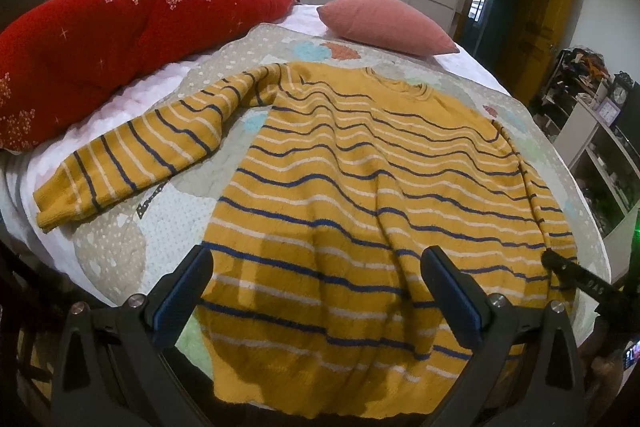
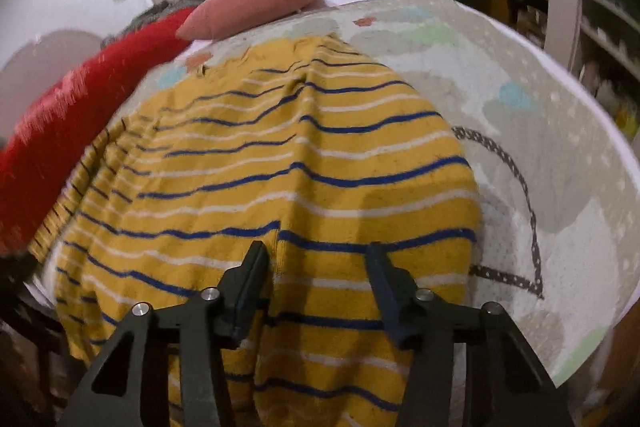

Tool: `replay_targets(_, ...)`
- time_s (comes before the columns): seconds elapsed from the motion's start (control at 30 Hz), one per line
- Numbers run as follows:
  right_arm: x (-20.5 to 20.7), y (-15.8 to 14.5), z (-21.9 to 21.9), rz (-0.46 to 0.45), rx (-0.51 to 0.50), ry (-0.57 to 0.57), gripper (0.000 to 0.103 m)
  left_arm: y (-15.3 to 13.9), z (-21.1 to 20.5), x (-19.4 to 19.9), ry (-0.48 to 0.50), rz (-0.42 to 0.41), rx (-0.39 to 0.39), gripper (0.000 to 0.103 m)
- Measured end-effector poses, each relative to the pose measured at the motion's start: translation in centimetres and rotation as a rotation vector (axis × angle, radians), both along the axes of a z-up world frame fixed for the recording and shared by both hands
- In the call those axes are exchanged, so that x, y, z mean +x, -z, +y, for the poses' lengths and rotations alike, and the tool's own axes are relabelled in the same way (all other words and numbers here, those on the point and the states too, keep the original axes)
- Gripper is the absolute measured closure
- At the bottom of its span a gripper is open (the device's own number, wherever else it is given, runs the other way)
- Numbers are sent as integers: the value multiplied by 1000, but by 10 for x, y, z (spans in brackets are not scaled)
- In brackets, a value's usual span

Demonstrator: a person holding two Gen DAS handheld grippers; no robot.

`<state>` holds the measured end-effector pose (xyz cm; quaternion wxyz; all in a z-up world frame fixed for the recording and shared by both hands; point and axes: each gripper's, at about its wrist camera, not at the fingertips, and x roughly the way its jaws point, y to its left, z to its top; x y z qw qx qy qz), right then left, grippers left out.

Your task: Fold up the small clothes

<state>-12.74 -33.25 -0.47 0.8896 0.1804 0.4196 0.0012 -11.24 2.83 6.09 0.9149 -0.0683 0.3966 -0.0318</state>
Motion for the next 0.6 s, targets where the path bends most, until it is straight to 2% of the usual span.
replay_targets(0.2,-6,0,-7,0,15,3,48,1,-10,-1,36,4,11,0)
replay_targets(0.5,-27,7,32,18,-181,-105,49,4,-20,-5,64,12,18,0)
replay_targets(0.6,-27,8,40,15,-222,-109,58,4,-22,-6,76,17,16,0)
